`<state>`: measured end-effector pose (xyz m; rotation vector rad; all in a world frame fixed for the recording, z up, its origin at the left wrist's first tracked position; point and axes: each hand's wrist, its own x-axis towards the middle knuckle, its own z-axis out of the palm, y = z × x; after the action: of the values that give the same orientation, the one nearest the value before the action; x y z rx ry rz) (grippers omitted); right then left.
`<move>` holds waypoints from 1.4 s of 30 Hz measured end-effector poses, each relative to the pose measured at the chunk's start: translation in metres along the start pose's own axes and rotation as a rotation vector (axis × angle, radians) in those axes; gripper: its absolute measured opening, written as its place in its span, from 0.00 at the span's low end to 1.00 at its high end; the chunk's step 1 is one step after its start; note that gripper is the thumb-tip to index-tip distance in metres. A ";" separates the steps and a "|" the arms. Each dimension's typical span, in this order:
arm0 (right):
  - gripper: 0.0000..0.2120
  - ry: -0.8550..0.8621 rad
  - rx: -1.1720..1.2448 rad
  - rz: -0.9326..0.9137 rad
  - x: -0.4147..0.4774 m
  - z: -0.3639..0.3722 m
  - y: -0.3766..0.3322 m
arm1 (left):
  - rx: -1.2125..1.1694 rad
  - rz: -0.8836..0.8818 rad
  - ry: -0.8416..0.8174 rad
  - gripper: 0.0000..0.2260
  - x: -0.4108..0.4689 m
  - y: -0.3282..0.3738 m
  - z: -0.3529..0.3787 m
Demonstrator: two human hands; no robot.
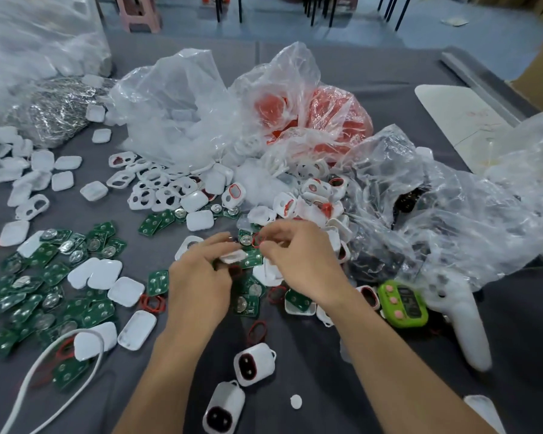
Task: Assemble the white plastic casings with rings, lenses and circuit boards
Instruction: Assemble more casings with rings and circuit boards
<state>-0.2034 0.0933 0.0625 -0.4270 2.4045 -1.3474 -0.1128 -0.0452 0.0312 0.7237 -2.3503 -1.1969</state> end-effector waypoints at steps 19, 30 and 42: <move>0.14 -0.080 0.553 0.090 0.008 0.001 -0.014 | -0.746 -0.262 -0.174 0.11 0.022 0.026 0.008; 0.13 0.277 0.084 -0.018 -0.003 0.017 -0.006 | -0.356 -0.200 0.094 0.16 0.023 0.007 0.005; 0.25 0.021 -0.263 -0.170 0.026 0.040 -0.033 | 0.492 0.027 -0.040 0.18 0.123 -0.029 -0.013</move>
<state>-0.2059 0.0353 0.0672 -0.7042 2.6238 -1.1059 -0.1942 -0.1432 0.0291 0.8191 -2.7089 -0.6219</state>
